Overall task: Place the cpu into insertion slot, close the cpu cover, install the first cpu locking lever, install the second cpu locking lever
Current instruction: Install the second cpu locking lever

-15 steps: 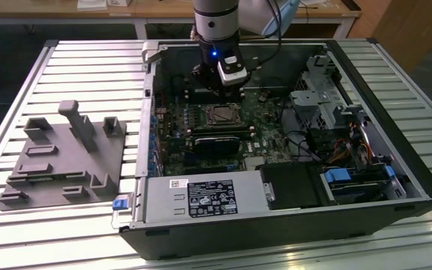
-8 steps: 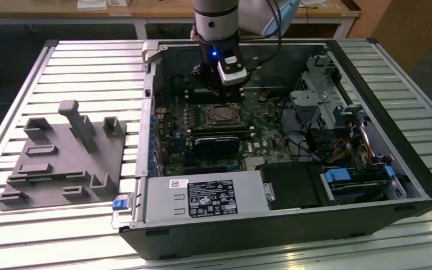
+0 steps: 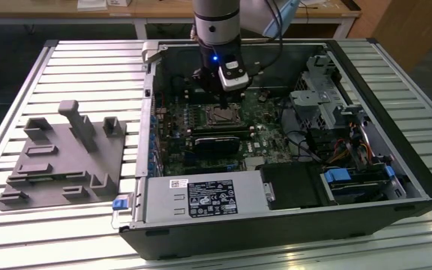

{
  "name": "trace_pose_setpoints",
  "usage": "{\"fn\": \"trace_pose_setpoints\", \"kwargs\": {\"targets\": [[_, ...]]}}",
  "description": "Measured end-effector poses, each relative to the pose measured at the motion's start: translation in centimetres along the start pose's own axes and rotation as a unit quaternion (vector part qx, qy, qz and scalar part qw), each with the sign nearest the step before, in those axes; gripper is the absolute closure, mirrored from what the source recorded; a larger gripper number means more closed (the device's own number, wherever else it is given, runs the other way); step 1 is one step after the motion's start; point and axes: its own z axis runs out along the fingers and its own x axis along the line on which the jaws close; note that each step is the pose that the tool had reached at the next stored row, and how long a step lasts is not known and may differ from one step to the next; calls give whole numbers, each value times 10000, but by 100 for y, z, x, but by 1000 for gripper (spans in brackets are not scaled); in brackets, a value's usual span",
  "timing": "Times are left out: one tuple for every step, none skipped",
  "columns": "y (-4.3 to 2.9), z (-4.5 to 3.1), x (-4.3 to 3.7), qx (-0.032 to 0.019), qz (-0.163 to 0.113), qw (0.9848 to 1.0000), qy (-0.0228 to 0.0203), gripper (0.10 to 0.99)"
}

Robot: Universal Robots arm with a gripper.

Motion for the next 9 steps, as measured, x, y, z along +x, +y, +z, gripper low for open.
{"fn": "trace_pose_setpoints", "kwargs": {"targets": [[-22,0,-8,0,0,10000,0,980],[-40,1,-14,-1,0,10000,0,980],[-61,1,-21,-1,0,10000,0,980],[-79,1,-28,0,0,10000,0,980],[-97,1,-34,0,0,10000,0,980],[-115,2,-41,0,0,10000,0,980],[-133,2,-47,-1,0,10000,0,980],[-150,2,-54,-1,0,10000,0,980],[-167,2,-60,0,0,10000,0,980]]}}
